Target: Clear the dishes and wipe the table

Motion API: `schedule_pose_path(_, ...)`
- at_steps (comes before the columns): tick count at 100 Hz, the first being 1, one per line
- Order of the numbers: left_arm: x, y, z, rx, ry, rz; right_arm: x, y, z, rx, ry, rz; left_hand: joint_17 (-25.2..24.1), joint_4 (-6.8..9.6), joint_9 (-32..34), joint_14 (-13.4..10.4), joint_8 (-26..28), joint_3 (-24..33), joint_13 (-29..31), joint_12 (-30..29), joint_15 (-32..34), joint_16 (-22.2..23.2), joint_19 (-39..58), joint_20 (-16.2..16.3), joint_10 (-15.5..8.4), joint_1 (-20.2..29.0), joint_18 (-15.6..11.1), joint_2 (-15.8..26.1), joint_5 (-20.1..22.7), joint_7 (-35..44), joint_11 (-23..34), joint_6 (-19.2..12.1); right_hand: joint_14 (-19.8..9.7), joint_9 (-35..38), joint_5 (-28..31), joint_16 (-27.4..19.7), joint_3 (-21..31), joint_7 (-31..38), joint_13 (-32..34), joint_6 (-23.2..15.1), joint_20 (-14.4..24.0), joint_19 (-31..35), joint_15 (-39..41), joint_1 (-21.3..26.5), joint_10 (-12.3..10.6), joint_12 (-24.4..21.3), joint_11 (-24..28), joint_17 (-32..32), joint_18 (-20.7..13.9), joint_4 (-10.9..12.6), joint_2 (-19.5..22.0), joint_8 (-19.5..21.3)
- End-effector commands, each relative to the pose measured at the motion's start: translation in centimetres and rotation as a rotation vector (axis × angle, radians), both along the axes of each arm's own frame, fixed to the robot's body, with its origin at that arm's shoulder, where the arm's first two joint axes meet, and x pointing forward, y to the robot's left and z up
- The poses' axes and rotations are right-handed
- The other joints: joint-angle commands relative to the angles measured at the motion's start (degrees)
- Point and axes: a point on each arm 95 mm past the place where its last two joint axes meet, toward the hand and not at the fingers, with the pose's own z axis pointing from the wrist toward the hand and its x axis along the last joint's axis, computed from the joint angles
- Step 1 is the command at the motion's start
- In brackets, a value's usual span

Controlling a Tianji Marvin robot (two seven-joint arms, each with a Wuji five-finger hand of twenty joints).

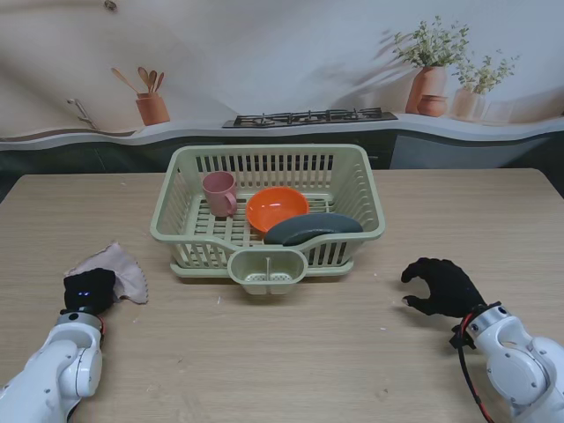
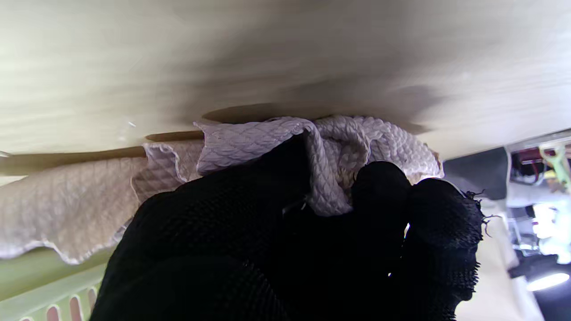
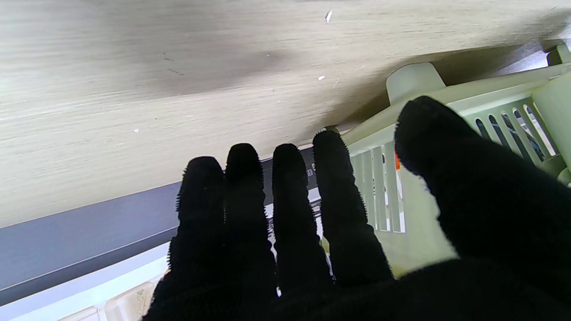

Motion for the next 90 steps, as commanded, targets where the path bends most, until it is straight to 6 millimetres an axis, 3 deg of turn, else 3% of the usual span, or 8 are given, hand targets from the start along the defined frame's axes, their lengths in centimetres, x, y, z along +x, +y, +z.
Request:
schedule_pose_path(1, 1.5, 0.0, 0.6, -0.017, 0.008, 0.007, -0.1, 0.3, 0.0, -0.002, 0.006, 0.009, 0.5, 0.12, 1.3, 2.8, 0.9, 0.7, 0.9, -0.4, 0.6, 0.7, 2.9, 1.4, 0.9, 3.0, 2.1, 0.2, 4.8, 4.9, 1.2, -9.8, 0.8, 0.7, 0.3, -0.4, 0.7, -0.4, 0.1, 0.3, 0.2, -0.2, -0.3, 0.8, 0.3, -0.2, -0.6, -0.6, 0.4, 1.1, -1.6, 0.3)
schedule_pose_path(20, 4.0, -0.8, 1.1, -0.043, 0.052, 0.009, -0.2, 0.3, 0.3, -0.002, -0.001, 0.009, 0.4, 0.11, 1.3, 2.9, 0.8, 0.7, 0.8, -0.4, 0.5, 0.7, 2.9, 1.3, 0.9, 3.0, 2.1, 0.1, 4.7, 5.0, 1.1, -9.8, 0.7, 0.7, 0.3, -0.4, 0.7, -0.4, 0.1, 0.3, 0.2, -0.2, -0.3, 0.8, 0.2, -0.2, -0.5, -0.6, 0.4, 1.1, -1.6, 0.3)
schedule_pose_path(39, 3.7, -1.3, 0.7, -0.054, 0.091, -0.005, -0.1, 0.4, 0.5, 0.003, -0.005, 0.019, -0.3, 0.13, 1.4, 2.7, 1.0, 0.7, 0.6, -0.4, 0.5, 0.6, 2.6, 1.1, 0.5, 2.9, 2.1, 0.0, 4.7, 5.3, 1.1, -10.3, 0.8, 0.8, 0.3, -0.4, 0.7, -0.4, 0.2, 0.3, 0.2, -0.2, -0.3, 0.8, 0.2, -0.2, -0.5, -0.6, 0.5, 1.1, -1.6, 0.3)
schedule_pose_path(60, 1.1, -1.2, 0.3, -0.058, 0.106, -0.027, -0.2, 0.3, 0.1, 0.004, 0.003, 0.011, -0.7, 0.30, 2.0, 2.8, 1.1, 0.9, 0.5, -0.4, 0.4, 0.6, 2.6, 1.2, -0.1, 2.8, 2.1, -0.5, 5.3, 5.9, 0.7, -11.1, 0.7, 0.6, 0.3, -0.4, 0.7, -0.4, 0.1, 0.3, 0.2, -0.2, -0.3, 0.8, 0.2, -0.2, -0.6, -0.6, 0.4, 1.1, -1.5, 0.3)
schedule_pose_path(90, -4.0, 0.6, 0.0, -0.005, 0.087, -0.043, -0.3, 0.3, 0.0, 0.003, 0.010, 0.006, -1.2, 0.82, 4.8, 3.2, 1.5, 1.4, 1.1, 0.0, -1.0, 0.0, 1.7, 0.8, -1.9, 2.5, 2.1, -2.1, 8.0, 7.0, -1.6, -13.5, 0.7, 0.7, 0.2, -0.4, 0.7, -0.4, 0.1, 0.3, 0.2, -0.2, -0.3, 0.8, 0.2, -0.1, -0.5, -0.6, 0.4, 1.1, -1.5, 0.3)
